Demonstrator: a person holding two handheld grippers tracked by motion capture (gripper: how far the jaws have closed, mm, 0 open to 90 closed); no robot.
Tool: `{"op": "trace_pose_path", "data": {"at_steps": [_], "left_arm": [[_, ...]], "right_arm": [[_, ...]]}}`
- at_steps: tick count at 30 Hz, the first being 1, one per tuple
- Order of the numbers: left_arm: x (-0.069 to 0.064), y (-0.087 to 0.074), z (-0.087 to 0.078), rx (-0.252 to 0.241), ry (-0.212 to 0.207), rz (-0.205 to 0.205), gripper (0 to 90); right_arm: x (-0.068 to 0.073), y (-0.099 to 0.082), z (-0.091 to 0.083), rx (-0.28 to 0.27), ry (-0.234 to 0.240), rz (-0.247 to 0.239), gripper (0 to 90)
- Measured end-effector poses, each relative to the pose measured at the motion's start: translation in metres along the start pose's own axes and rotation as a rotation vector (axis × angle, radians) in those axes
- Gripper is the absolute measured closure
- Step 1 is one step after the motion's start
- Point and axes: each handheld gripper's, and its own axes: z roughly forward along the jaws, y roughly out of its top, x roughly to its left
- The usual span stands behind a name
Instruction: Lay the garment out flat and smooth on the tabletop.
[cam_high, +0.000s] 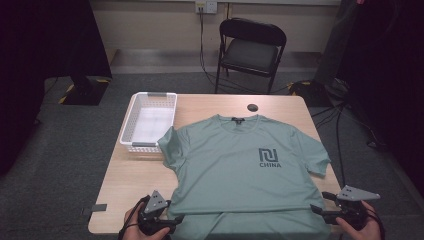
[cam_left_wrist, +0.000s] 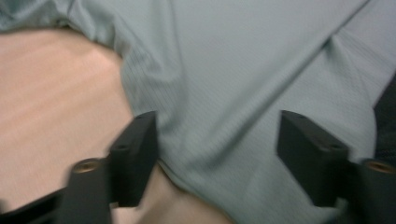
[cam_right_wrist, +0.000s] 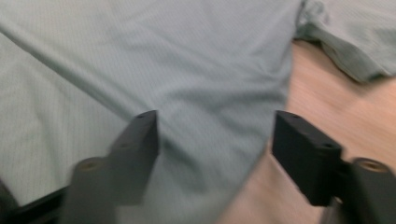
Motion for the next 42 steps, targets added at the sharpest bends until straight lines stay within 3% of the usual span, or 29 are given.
{"op": "trace_pose_path", "data": {"at_steps": [2, 3, 5, 6, 8, 9, 11, 13, 14, 15, 16, 18, 20, 21, 22, 26, 27, 29, 31, 37, 42], "left_arm": [[-0.004, -0.003, 0.001, 0.019, 0.0, 0.015, 40.6], [-0.004, -0.003, 0.001, 0.019, 0.0, 0.015, 41.7], [-0.006, -0.001, 0.0, 0.04, 0.03, 0.081, 56.6], [-0.007, 0.0, 0.001, 0.042, 0.034, 0.075, 62.5], [-0.006, 0.002, 0.002, 0.051, 0.011, 0.076, 83.0], [-0.005, 0.004, 0.001, 0.062, 0.003, 0.071, 87.8], [-0.003, 0.005, -0.007, 0.031, -0.038, 0.047, 88.7], [0.001, 0.002, -0.02, -0.021, -0.044, 0.051, 88.7], [0.005, 0.0, -0.023, -0.025, -0.051, 0.064, 88.2], [0.008, 0.0, -0.026, -0.034, -0.005, 0.067, 81.7], [0.012, 0.002, -0.027, -0.052, 0.035, 0.052, 60.3], [0.018, 0.008, -0.027, -0.079, 0.044, 0.029, 32.3], [0.023, 0.018, -0.022, -0.115, 0.025, 0.015, 23.1], [0.027, 0.023, -0.019, -0.123, 0.019, 0.001, 19.1], [0.031, 0.028, -0.016, -0.13, 0.018, 0.012, 15.9], [0.046, 0.04, 0.003, -0.108, 0.024, 0.013, 15.9], [0.046, 0.04, 0.003, -0.108, 0.024, 0.013, 15.9], [0.055, 0.038, 0.016, -0.058, 0.048, 0.053, 16.0], [0.059, 0.033, 0.021, -0.045, 0.061, 0.048, 16.0], [0.065, 0.022, 0.023, -0.009, 0.08, 0.041, 15.9], [0.067, 0.017, 0.024, 0.005, 0.085, 0.055, 14.6]], "right_arm": [[0.0, -0.005, -0.005, 0.002, -0.014, 0.006, 42.7], [0.0, -0.005, -0.005, 0.002, -0.014, 0.006, 42.7], [0.0, -0.01, -0.008, 0.033, -0.022, 0.018, 51.8], [0.0, -0.011, -0.009, 0.024, -0.026, 0.026, 58.1], [0.001, -0.01, -0.009, 0.025, -0.005, 0.021, 77.7], [0.001, -0.01, -0.009, 0.019, 0.009, 0.018, 87.9], [0.0, -0.009, -0.015, -0.003, 0.034, 0.023, 88.7], [-0.003, -0.008, -0.028, -0.029, 0.036, 0.016, 88.5], [-0.004, -0.008, -0.034, -0.04, 0.04, 0.018, 85.1], [-0.004, -0.008, -0.036, -0.044, 0.046, 0.01, 64.8], [-0.002, -0.005, -0.036, -0.052, 0.021, -0.005, 44.9], [0.003, 0.003, -0.031, -0.079, 0.009, -0.026, 28.3], [0.007, 0.015, -0.021, -0.12, 0.027, -0.03, 15.0], [0.008, 0.022, -0.013, -0.12, 0.03, -0.037, 13.1], [0.008, 0.028, -0.005, -0.121, 0.046, -0.039, 13.1], [0.004, 0.048, 0.028, -0.118, 0.088, -0.033, 13.0], [0.003, 0.051, 0.036, -0.108, 0.087, -0.037, 12.5], [0.0, 0.054, 0.05, -0.075, 0.083, -0.035, 13.4], [-0.003, 0.055, 0.06, -0.05, 0.068, -0.036, 13.1], [-0.004, 0.05, 0.07, 0.0, 0.051, -0.058, 12.7], [-0.004, 0.05, 0.071, 0.011, 0.044, -0.068, 11.5]]}}
